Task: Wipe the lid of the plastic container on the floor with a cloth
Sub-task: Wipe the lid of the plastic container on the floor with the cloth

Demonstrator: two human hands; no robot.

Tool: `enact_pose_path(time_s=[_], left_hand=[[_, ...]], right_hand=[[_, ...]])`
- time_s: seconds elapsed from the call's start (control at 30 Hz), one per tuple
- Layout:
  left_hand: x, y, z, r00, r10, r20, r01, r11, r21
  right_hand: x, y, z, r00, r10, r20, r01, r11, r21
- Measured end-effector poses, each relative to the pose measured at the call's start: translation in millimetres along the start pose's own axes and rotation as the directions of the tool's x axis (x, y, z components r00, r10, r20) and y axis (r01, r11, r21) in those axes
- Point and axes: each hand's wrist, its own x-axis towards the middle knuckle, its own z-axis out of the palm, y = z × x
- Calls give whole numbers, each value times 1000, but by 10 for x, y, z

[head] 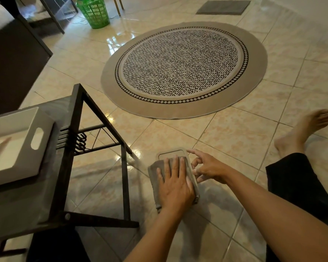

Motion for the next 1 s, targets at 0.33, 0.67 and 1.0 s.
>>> enact_pose_path(time_s=[0.33, 0.67, 1.0], left_hand=[[171, -221, -108, 999, -38, -20, 38, 999, -16], [-161, 105, 56, 998, -61, -21, 60, 997, -41], [-64, -60, -55, 1000, 5, -24, -7, 999, -53]], right_hand=[[-42, -15, 15, 1000, -4, -20, 5, 1000, 14], [-102, 138, 98, 989, 12, -144, 10, 989, 149], [-93, 153, 160, 856, -92, -508, -7, 982, -190]])
